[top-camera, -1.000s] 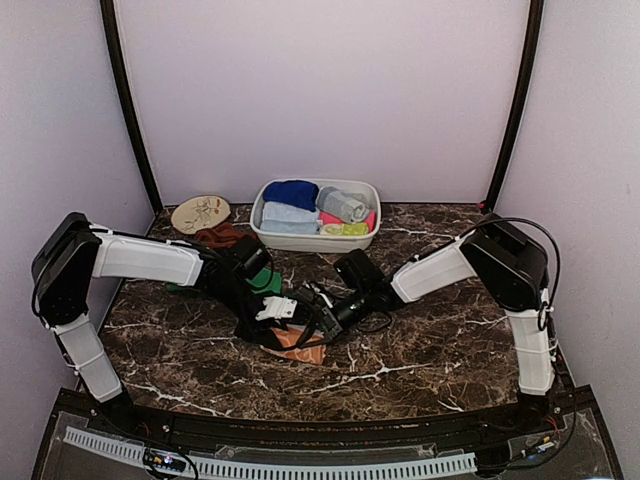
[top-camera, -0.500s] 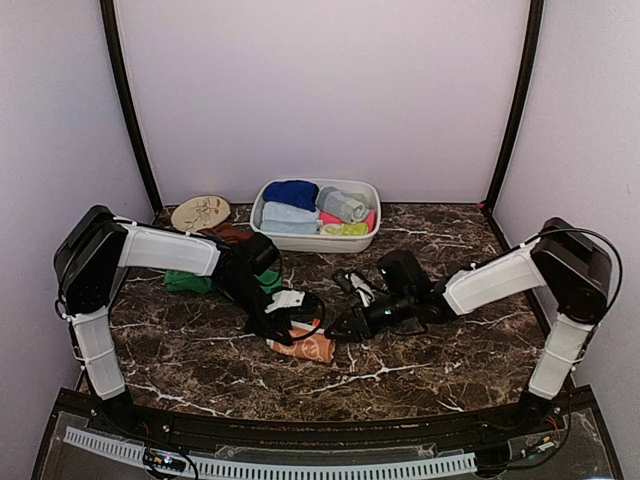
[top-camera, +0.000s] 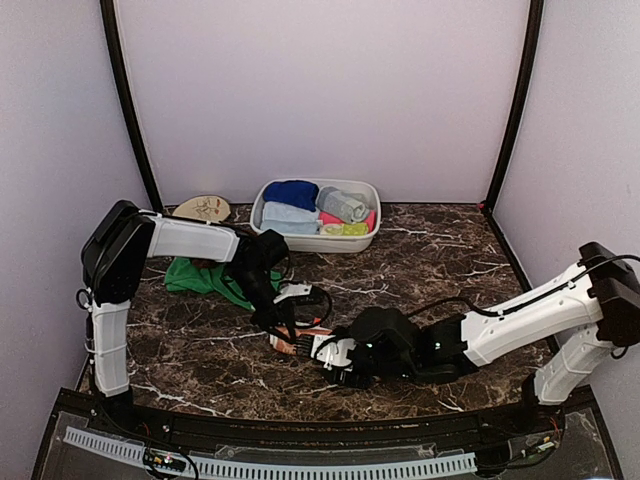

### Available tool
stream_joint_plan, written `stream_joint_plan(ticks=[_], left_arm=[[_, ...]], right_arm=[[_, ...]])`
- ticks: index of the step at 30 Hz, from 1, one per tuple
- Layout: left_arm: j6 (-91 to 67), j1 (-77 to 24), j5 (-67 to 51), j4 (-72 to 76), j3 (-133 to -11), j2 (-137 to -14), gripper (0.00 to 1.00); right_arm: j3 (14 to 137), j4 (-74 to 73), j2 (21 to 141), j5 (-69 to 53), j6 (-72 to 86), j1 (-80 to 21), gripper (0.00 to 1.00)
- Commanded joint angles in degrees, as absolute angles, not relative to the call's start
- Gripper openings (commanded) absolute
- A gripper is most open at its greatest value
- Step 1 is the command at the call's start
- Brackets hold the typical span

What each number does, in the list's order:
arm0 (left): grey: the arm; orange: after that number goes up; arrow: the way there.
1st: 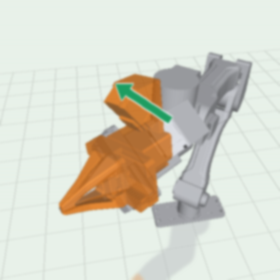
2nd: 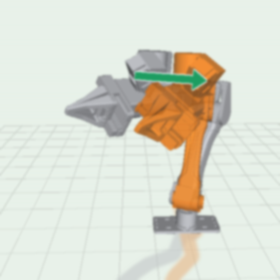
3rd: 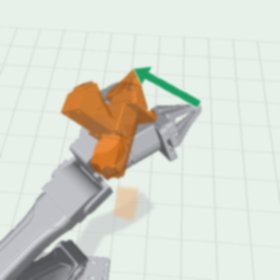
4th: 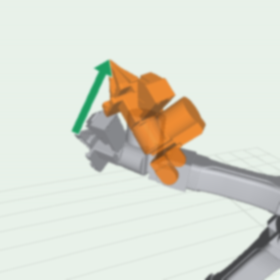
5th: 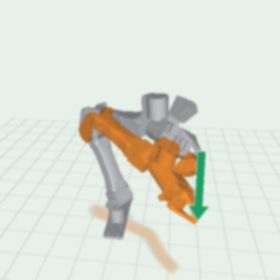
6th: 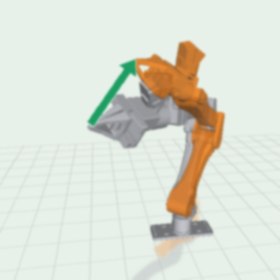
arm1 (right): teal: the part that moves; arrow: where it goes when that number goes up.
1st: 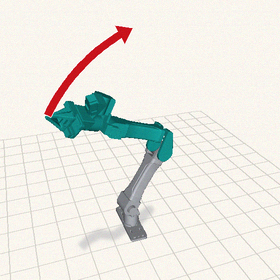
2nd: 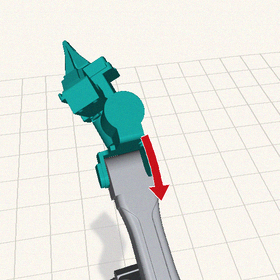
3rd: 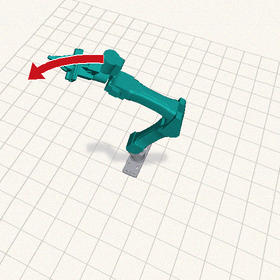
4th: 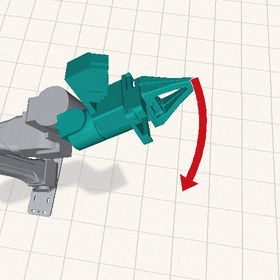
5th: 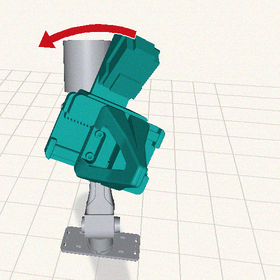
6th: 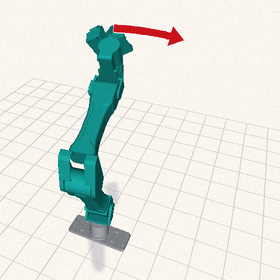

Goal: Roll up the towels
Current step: Roll the towel at the center of the board.

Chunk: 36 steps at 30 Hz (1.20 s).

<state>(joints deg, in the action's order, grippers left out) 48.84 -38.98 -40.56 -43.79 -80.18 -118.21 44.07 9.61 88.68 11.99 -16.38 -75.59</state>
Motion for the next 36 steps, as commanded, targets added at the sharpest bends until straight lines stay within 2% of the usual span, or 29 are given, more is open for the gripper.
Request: stream_joint_plan(ticks=[1, 5, 10, 14, 20, 25, 26, 27, 28, 36], left_arm=[[48.7, -39.3, -33.3, -49.8, -80.3, -124.2, 0.09], [49.2, -39.2, -32.8, -50.9, -81.4, -125.5, 0.09], [50.2, -39.2, -31.9, -52.3, -82.5, -126.5, 0.11], [50.6, -39.2, -31.9, -52.5, -82.8, -126.5, 0.18], [49.2, -37.0, -34.8, -49.2, -81.4, -123.5, 0.45], [46.9, -31.8, -38.2, -40.3, -74.6, -114.0, 0.51], [46.1, -30.4, -38.8, -38.3, -72.8, -111.8, 0.55], [46.0, -29.4, -39.5, -36.5, -71.3, -109.7, 0.87], [45.6, -28.7, -39.8, -34.5, -69.6, -107.6, 0.92], [45.5, -27.9, -40.3, -28.5, -63.3, -95.8, 0.94]], right_arm=[[49.6, 9.0, 95.8, 27.7, -31.9, -78.2, 0.54], [51.6, 12.9, 100.8, 29.0, -39.2, -78.0, 0.54], [54.2, 13.7, 106.2, 26.7, -40.3, -75.7, 0.54], [55.4, 13.9, 108.8, 24.3, -38.6, -73.3, 0.51], [57.4, 8.5, 111.9, 19.2, -29.4, -69.4, 0.33], [55.4, 5.8, 112.3, 14.1, -21.8, -68.1, 0.24], [54.9, 5.5, 112.5, 13.2, -20.5, -68.1, 0.24], [54.6, 5.2, 112.7, 12.1, -19.3, -68.0, 0.24], [54.3, 5.1, 113.0, 10.9, -17.8, -68.0, 0.23], [55.6, 1.2, 115.6, -4.4, -4.6, -64.0, 0.23]])
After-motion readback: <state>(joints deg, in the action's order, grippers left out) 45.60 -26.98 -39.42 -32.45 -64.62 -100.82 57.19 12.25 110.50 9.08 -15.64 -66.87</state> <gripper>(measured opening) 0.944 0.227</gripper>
